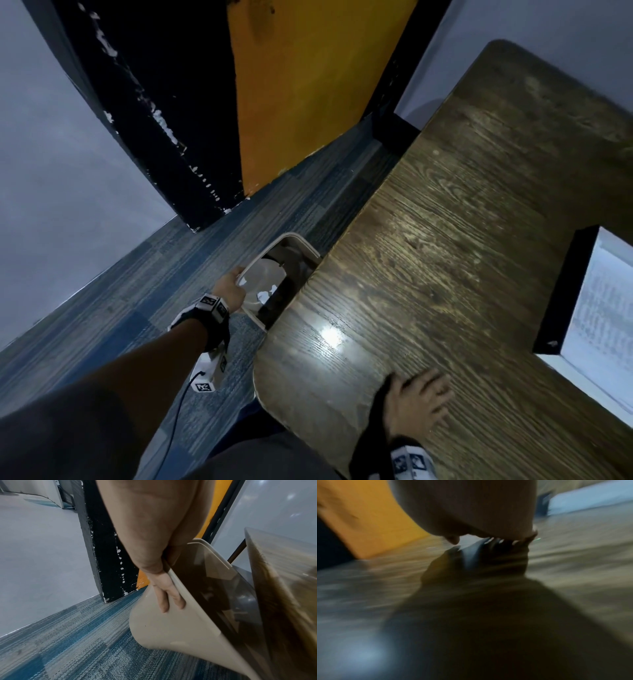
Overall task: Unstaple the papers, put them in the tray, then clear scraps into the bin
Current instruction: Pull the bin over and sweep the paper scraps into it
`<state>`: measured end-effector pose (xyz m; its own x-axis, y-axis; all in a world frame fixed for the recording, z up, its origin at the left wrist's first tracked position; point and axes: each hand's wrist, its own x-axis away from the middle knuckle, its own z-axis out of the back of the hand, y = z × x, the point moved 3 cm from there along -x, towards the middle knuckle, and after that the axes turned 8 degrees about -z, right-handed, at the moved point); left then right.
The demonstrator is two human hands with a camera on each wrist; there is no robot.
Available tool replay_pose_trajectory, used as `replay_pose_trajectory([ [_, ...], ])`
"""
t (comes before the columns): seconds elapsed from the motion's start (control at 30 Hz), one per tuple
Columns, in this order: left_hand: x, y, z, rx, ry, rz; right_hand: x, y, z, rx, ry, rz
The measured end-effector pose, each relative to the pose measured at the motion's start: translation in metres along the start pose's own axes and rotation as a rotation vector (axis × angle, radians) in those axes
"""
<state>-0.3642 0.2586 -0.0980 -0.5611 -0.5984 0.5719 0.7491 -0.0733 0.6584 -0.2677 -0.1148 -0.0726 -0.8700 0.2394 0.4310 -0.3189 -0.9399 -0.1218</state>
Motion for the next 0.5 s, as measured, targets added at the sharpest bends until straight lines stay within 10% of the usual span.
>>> replay_pose_trajectory([
  [0.5,0.015,0.009,0.004,-0.006,0.034,-0.021,0.115,-0.197,-0.068,-0.106,-0.498,0.810],
])
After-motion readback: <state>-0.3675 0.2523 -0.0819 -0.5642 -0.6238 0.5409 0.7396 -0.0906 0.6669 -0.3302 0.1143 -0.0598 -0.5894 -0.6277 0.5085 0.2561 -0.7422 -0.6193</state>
